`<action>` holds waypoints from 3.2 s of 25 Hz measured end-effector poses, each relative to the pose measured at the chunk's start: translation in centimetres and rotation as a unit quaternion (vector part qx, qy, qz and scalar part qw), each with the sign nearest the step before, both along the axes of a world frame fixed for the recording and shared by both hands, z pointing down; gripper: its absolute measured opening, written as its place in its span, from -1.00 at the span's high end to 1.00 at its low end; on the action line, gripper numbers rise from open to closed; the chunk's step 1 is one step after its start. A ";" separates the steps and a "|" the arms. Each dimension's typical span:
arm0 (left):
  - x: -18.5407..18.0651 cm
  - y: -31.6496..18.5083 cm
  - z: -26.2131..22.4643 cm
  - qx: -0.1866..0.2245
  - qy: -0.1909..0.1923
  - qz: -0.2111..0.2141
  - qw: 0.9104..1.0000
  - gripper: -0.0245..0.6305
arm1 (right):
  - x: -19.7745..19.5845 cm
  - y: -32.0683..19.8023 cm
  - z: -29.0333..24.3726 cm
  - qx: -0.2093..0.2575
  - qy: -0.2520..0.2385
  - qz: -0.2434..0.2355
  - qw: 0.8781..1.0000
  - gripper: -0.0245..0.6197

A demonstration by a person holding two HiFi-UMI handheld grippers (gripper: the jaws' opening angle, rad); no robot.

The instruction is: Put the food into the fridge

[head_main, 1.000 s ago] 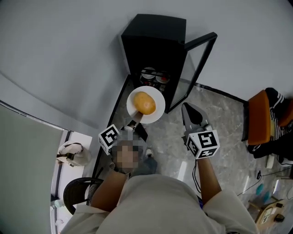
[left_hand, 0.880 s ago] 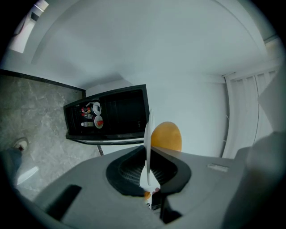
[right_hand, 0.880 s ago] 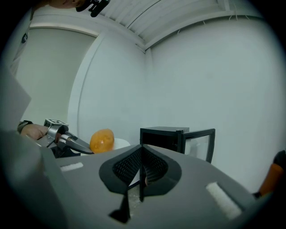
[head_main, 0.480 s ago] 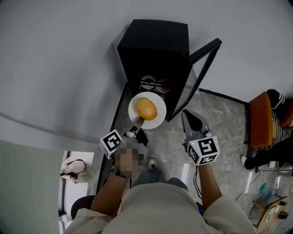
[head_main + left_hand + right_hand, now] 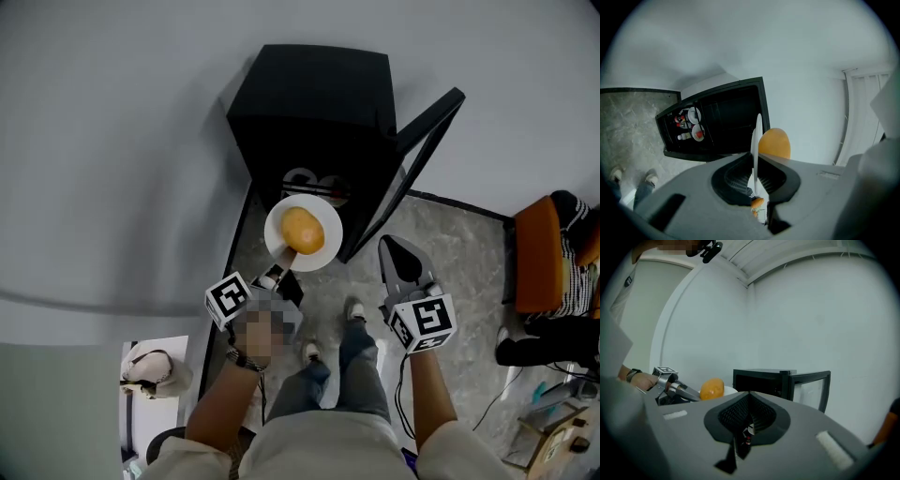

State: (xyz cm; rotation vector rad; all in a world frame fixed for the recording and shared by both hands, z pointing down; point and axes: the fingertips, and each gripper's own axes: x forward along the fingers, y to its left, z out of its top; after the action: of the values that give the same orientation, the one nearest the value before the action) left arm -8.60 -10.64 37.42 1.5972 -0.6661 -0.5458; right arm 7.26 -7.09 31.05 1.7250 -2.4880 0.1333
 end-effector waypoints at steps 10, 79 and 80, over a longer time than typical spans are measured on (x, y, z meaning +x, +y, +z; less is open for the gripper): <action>1.3 -5.1 3.4 -0.017 0.011 -0.013 1.000 0.91 | 1.7 -5.8 4.5 -0.014 0.003 -0.002 1.000 0.90; 5.9 -24.2 26.9 -0.082 -0.011 -0.048 0.995 0.88 | 1.2 -12.7 17.4 -0.091 -0.019 -0.038 0.995 0.91; 5.8 -24.3 27.1 -0.081 -0.014 -0.048 0.995 0.88 | 1.0 -12.9 17.5 -0.092 -0.018 -0.039 0.995 0.91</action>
State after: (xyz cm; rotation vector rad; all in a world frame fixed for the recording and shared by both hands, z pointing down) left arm -2.77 -34.96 64.53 1.4289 -0.7912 -0.5264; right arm 8.28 -20.01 48.53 1.5645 -2.4748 0.3757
